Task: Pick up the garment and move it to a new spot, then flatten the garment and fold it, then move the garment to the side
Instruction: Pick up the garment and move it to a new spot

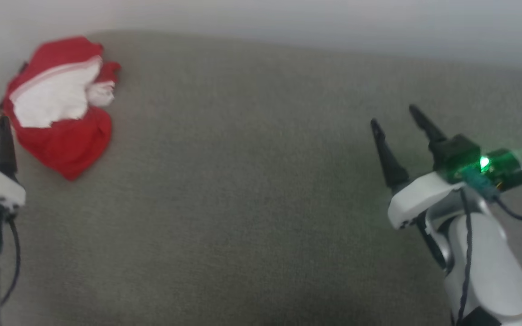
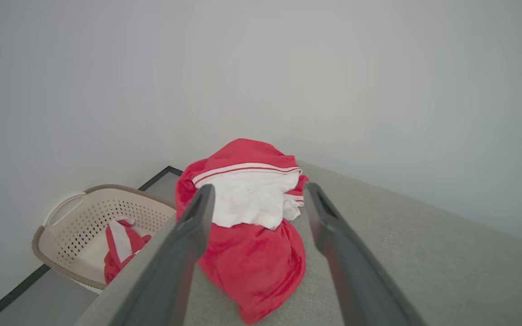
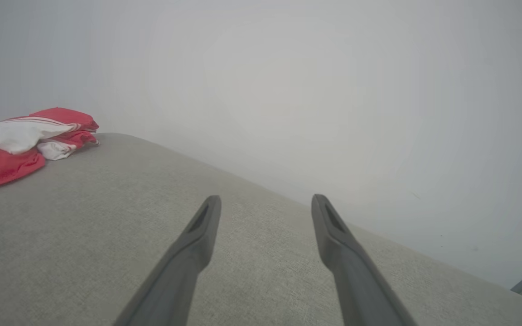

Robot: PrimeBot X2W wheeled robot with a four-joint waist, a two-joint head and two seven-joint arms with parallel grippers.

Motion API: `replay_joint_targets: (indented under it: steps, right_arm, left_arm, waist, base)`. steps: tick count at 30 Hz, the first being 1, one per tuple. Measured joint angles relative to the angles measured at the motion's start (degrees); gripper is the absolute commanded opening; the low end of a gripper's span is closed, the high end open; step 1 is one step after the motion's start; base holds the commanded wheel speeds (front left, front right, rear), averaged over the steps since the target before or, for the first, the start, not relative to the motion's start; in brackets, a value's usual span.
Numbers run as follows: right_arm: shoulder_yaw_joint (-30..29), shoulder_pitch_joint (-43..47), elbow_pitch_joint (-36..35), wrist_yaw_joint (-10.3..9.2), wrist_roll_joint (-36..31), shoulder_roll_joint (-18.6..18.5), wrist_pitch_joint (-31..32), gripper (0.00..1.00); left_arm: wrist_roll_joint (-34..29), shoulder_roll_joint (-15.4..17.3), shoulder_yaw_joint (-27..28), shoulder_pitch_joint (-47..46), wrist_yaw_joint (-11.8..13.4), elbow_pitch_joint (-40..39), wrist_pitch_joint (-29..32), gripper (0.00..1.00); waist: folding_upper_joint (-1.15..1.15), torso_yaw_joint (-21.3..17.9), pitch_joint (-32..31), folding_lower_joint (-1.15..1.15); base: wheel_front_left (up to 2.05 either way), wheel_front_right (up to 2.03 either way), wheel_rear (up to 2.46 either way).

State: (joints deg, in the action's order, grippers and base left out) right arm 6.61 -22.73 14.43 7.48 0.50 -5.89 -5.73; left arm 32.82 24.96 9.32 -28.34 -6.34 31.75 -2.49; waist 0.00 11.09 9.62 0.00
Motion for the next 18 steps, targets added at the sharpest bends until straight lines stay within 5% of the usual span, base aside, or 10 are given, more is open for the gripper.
replay_joint_targets:
  steps: [12, 18]
  right_arm:
    - [-1.45, -2.31, -11.21, 0.0, -2.13, -2.98, 5.35, 1.0]
    - [-1.55, -2.43, -15.14, 0.0, -2.67, -4.04, 7.97, 1.0]
  left_arm:
    - [1.56, 3.42, -5.08, -21.15, -0.81, 22.5, 5.56, 1.0]
    - [2.19, 3.72, -6.64, -28.0, -0.96, 33.78, 13.17, 1.0]
  waist:
    - [0.0, -2.25, 15.31, 0.0]
    - [0.0, -2.76, 20.1, 0.0]
  base:
    - [0.0, 0.0, 0.0]
    - [0.0, 0.0, 0.0]
